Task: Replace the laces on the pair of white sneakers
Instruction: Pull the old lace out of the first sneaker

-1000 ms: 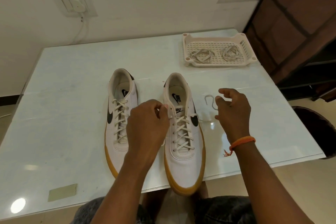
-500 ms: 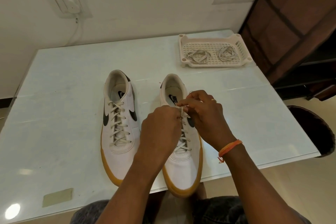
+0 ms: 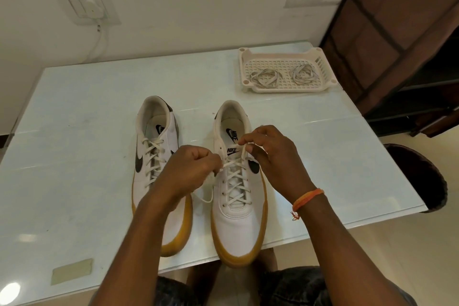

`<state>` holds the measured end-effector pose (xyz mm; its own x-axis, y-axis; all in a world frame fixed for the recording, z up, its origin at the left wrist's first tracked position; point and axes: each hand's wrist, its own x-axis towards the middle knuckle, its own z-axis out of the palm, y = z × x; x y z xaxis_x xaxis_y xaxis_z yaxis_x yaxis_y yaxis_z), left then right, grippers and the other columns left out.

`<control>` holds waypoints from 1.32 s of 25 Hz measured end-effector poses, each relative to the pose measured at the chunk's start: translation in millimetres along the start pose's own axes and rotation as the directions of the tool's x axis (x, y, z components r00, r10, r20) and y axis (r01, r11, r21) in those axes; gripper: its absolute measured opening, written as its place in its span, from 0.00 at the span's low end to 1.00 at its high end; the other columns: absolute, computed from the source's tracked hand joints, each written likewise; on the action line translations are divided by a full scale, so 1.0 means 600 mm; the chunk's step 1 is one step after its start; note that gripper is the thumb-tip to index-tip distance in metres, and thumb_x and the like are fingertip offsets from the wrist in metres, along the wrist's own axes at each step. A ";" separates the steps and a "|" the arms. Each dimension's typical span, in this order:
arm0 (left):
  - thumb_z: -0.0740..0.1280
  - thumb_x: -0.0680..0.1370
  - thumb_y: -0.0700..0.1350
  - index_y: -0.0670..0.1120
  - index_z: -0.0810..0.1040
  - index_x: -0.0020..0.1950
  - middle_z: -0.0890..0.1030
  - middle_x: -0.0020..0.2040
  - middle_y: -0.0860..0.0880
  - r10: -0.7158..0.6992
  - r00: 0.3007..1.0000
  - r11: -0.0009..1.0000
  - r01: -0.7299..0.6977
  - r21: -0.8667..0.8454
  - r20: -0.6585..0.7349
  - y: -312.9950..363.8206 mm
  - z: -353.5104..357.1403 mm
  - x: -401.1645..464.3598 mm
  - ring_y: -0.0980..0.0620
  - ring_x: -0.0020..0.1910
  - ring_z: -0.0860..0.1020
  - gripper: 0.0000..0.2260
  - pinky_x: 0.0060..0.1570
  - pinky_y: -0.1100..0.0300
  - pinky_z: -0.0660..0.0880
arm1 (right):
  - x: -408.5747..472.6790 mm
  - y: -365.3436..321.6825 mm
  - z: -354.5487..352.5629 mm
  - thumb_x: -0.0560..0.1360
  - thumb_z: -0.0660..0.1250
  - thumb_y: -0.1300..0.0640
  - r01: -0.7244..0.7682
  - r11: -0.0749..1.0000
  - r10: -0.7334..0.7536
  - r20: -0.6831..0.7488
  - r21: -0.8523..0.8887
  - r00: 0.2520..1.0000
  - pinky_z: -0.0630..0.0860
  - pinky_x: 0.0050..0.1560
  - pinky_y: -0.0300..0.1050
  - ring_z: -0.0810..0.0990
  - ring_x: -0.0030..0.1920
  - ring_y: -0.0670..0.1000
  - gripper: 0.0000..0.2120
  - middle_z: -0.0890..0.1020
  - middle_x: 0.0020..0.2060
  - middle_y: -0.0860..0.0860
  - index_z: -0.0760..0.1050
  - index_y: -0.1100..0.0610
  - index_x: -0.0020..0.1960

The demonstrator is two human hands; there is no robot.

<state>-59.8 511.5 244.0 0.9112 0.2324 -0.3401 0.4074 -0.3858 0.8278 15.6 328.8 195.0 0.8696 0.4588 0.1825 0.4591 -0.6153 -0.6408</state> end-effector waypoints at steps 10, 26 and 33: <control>0.64 0.81 0.52 0.51 0.79 0.57 0.80 0.50 0.53 0.380 0.922 0.677 -0.223 0.701 -0.073 0.021 0.057 0.003 0.54 0.44 0.79 0.09 0.40 0.63 0.67 | 0.002 -0.005 -0.002 0.80 0.64 0.55 -0.052 0.999 0.051 0.038 0.015 0.998 0.76 0.57 0.55 0.77 0.53 0.51 0.09 0.76 0.54 0.51 0.80 0.49 0.56; 0.64 0.81 0.41 0.44 0.79 0.52 0.77 0.48 0.50 0.136 0.839 0.955 0.031 0.296 -0.526 -0.009 -0.006 0.007 0.52 0.47 0.77 0.05 0.41 0.68 0.64 | 0.000 -0.003 -0.008 0.79 0.65 0.56 -0.039 0.997 0.037 0.030 0.074 0.999 0.76 0.56 0.53 0.78 0.53 0.50 0.08 0.78 0.52 0.49 0.81 0.49 0.55; 0.74 0.71 0.46 0.54 0.83 0.49 0.72 0.67 0.46 0.564 0.810 0.579 -0.251 0.775 -0.159 0.007 0.057 0.011 0.42 0.70 0.63 0.08 0.60 0.42 0.59 | 0.001 0.002 -0.014 0.78 0.67 0.55 -0.050 0.990 0.048 0.013 0.131 0.999 0.77 0.56 0.48 0.78 0.53 0.47 0.09 0.79 0.51 0.48 0.82 0.48 0.55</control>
<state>-50.1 481.1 229.8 0.9584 0.1127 0.2624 0.0546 -0.9742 0.2189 17.9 323.0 200.5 0.8884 0.4367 0.1417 0.3875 -0.5477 -0.7415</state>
